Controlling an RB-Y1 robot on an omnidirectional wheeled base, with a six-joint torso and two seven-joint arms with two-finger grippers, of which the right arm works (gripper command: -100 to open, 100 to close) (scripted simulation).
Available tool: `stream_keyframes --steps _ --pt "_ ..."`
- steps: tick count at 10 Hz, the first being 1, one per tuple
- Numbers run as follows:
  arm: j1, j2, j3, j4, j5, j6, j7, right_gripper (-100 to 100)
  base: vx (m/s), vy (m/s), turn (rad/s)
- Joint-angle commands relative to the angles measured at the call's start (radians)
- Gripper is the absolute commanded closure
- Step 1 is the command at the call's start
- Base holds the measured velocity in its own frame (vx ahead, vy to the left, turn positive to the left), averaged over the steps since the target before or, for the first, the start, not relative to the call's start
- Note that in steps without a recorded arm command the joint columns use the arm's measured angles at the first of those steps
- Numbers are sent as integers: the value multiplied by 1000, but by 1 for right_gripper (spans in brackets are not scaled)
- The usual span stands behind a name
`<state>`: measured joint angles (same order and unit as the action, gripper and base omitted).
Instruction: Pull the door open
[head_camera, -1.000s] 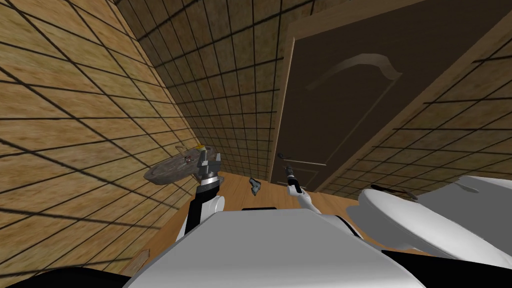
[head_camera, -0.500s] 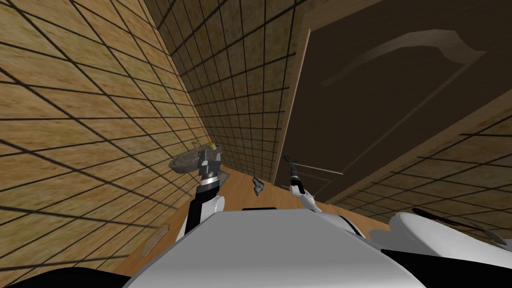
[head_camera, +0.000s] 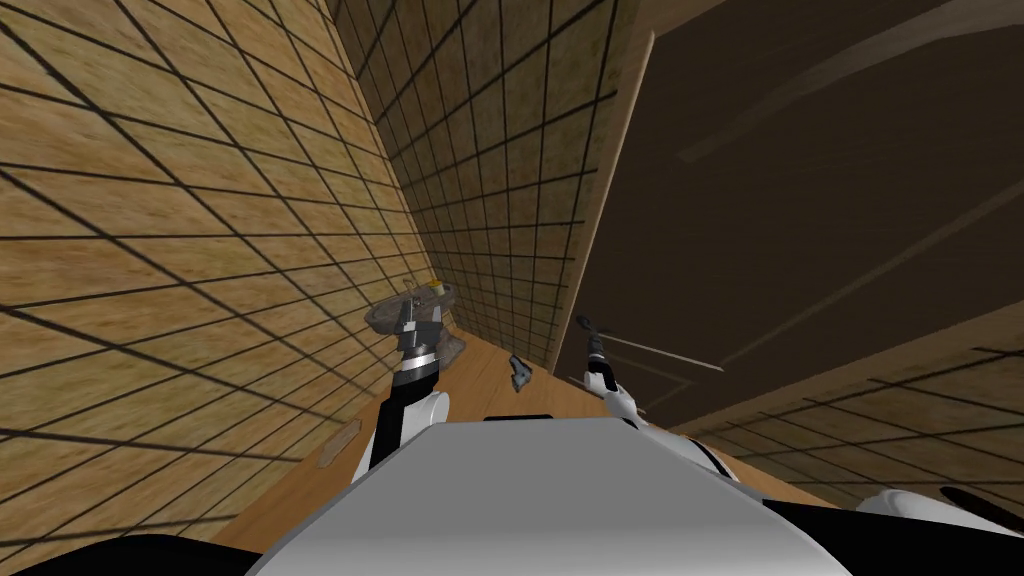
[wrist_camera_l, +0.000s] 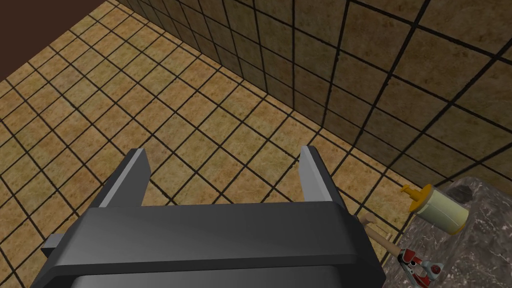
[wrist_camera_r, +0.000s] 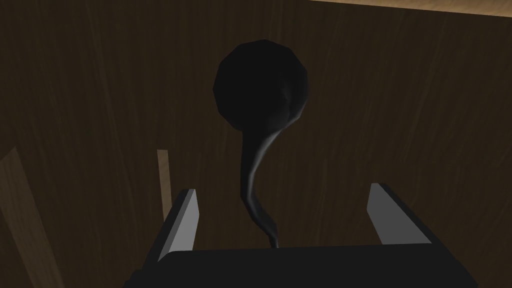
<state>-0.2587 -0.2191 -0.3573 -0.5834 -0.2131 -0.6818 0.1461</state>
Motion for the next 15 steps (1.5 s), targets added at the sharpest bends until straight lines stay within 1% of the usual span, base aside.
stream_keyframes --steps 1,5,6,7,8,9,10,11,15 --pt "-8 -9 -32 25 -6 -12 9 -100 13 -55 186" --pt "-12 -21 -107 52 -21 -23 33 -100 16 -65 195" --pt "-14 -26 -139 64 -27 -28 43 -100 15 -88 309" --pt "-15 -29 -154 69 -30 -30 48 -100 19 -97 305" --pt "-16 -32 -177 77 -35 -34 55 -100 34 -94 218" --pt "-16 -32 -177 83 -35 -34 55 -100 28 -72 82" --pt "-20 -32 -173 92 -34 -48 52 -100 8 -28 4" --pt "-20 -32 -173 92 -34 -48 52 100 0 0 0" --pt "-20 -32 -173 92 -34 -48 52 100 -1 4 -4"
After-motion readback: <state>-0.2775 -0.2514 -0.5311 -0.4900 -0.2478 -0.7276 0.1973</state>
